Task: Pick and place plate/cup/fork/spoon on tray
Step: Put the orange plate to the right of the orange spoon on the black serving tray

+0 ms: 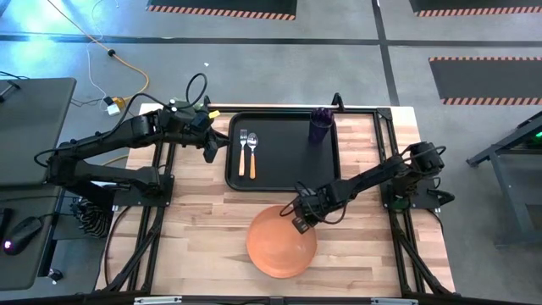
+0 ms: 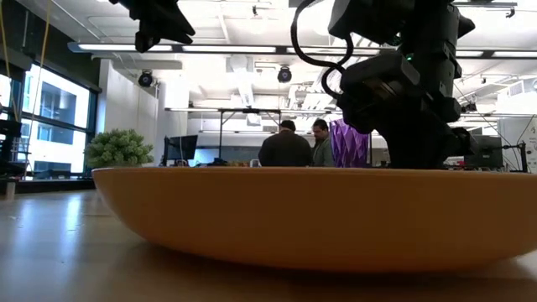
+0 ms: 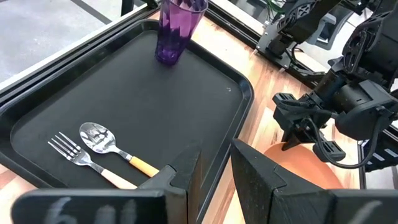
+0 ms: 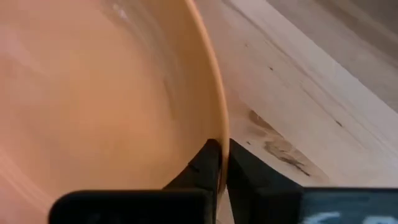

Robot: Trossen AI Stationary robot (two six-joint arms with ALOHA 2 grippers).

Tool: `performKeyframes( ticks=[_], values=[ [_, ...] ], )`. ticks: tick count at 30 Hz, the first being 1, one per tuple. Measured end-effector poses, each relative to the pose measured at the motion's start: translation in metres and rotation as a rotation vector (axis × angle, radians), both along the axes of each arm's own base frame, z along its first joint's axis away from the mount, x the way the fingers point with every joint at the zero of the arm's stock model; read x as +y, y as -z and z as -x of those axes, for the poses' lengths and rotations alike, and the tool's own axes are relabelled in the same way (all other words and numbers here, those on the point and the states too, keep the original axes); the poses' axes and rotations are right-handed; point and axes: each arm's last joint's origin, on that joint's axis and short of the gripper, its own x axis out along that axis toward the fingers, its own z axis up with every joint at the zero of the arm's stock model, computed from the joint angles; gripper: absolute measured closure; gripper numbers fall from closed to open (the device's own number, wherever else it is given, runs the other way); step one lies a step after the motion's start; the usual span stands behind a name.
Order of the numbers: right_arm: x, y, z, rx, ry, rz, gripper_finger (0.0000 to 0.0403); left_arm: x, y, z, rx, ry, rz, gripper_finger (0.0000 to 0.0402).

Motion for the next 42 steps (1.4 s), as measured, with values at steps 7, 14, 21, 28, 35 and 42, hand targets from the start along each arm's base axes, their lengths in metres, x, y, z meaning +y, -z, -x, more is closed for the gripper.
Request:
performKeyframes(
  ticks=[7,14,21,28,35,42],
  values=[
    [0.0,-0.001,-0.001,0.001,0.047,-0.027,0.04,0.0,0.0,0.0,0.004,0.008,-0.016,0.0326],
    [0.001,-0.003,-0.006,-0.036,0.088,-0.072,0.0401,0.0,0.0,0.0,0.004,0.008,-0.016,0.0326],
    [-0.002,-0.014,-0.016,-0.074,0.12,-0.094,0.0402,0.0,0.0,0.0,0.006,0.015,-0.025,0.0326],
    [-0.013,-0.029,-0.03,-0.137,0.153,-0.073,0.0402,0.0,0.0,0.0,0.006,0.016,-0.022,0.0326],
    [-0.033,-0.052,-0.041,-0.143,0.133,-0.018,0.0402,0.0,0.0,0.0,0.009,0.024,-0.035,0.0326],
    [-0.064,-0.082,-0.048,-0.125,0.063,0.074,0.0403,0.0,0.0,0.0,0.006,0.018,-0.025,0.0326]
  ],
)
